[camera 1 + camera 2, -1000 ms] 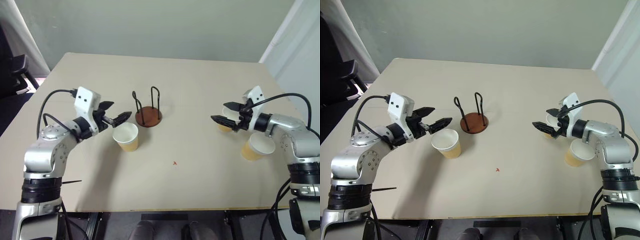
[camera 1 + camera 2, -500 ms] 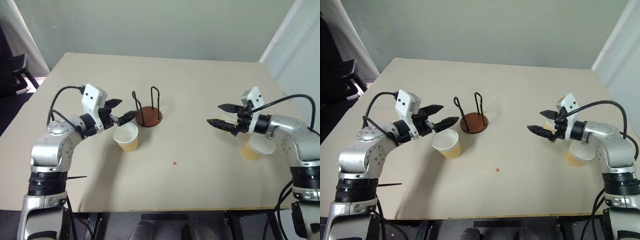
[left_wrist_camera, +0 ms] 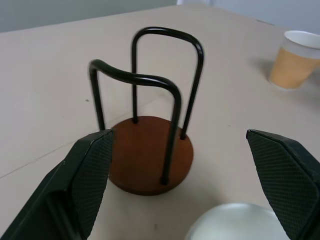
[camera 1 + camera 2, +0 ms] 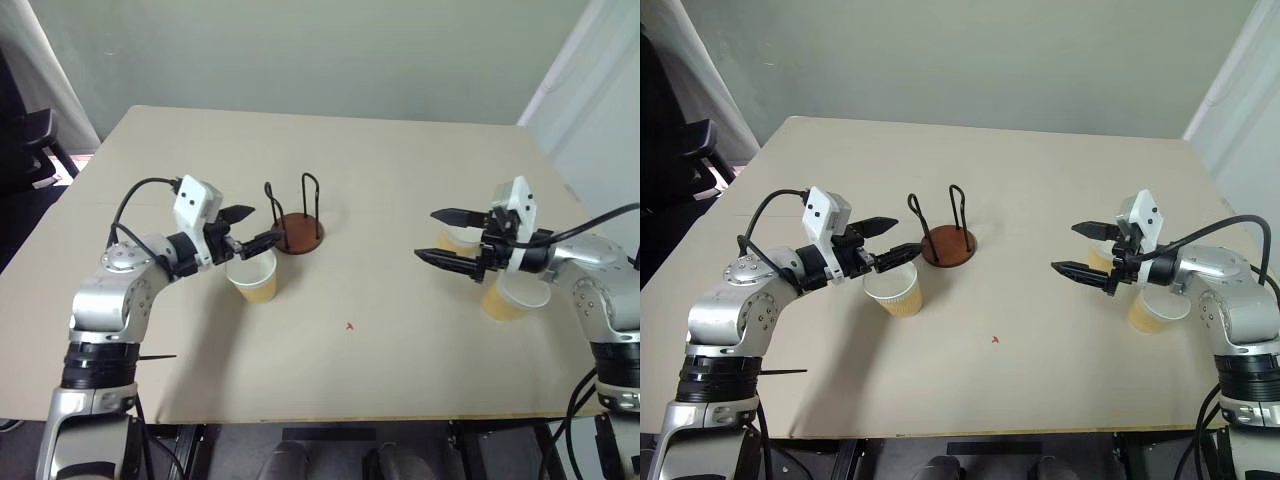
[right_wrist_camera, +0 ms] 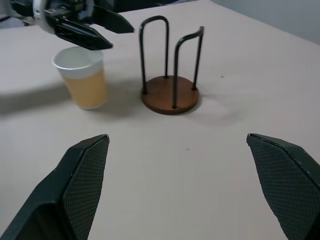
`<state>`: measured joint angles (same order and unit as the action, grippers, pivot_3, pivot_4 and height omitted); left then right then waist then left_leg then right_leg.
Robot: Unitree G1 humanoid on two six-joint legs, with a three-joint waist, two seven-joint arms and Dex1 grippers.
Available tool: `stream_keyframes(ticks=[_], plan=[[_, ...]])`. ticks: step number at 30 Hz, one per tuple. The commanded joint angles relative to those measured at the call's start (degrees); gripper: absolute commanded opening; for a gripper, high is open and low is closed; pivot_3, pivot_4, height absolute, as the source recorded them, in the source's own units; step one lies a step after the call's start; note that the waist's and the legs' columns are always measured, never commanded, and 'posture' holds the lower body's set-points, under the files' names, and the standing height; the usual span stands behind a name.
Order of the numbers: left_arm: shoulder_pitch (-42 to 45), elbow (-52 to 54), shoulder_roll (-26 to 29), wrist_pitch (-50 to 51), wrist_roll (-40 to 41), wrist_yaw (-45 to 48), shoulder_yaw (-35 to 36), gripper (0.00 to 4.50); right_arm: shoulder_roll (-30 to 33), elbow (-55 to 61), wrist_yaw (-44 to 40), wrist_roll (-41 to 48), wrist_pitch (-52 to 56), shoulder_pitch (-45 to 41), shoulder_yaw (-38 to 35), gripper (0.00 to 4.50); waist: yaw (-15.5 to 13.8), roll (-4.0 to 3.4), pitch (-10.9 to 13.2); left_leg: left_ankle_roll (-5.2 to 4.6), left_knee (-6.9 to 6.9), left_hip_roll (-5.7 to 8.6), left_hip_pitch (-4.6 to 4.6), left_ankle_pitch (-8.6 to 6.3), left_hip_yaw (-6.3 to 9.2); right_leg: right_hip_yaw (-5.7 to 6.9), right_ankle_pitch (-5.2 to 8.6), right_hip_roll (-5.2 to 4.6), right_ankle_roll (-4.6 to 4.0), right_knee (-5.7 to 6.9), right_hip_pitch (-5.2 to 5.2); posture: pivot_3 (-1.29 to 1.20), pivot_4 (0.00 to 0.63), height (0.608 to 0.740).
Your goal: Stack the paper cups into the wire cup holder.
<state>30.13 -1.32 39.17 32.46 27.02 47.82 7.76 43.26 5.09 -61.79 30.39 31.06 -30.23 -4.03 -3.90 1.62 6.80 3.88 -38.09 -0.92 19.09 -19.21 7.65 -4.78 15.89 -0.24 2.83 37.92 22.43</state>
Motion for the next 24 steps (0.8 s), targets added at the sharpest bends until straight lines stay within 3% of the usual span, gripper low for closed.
stream_keyframes(ticks=[1, 12, 24], plan=[[0.52, 0.44, 0.57, -1.23, -0.44, 1.90, -0.62, 4.49, 1.76, 2.56, -2.09, 2.34, 0.45, 0.13, -2.27, 4.46, 0.00, 0.00, 0.00, 0.00, 0.00, 0.00, 0.01, 0.00, 0.00, 0.00, 0.00, 0.00, 0.00, -0.01, 0.00, 0.00, 0.150, 0.740], [5.58, -7.41, -2.49, -5.88, -6.00, -0.51, -3.16, 4.49, 1.70, 1.48, -0.95, 0.22, -0.92, -0.47, -1.35, 4.46, -0.03, 0.00, 0.00, -0.04, -0.06, -0.02, -0.01, 0.02, 0.02, 0.00, -0.03, -0.05, 0.05, 0.01, -0.04, 0.00, 0.150, 0.740], [8.33, -9.86, -5.29, -6.02, -6.53, 1.89, -4.75, 4.49, 1.59, 1.53, 0.35, -0.26, -0.93, -0.48, -1.56, 4.46, -0.05, 0.00, 0.00, -0.06, -0.06, 0.00, 0.00, 0.03, 0.00, -0.01, -0.05, -0.04, 0.08, -0.01, -0.05, 0.00, 0.150, 0.740]])
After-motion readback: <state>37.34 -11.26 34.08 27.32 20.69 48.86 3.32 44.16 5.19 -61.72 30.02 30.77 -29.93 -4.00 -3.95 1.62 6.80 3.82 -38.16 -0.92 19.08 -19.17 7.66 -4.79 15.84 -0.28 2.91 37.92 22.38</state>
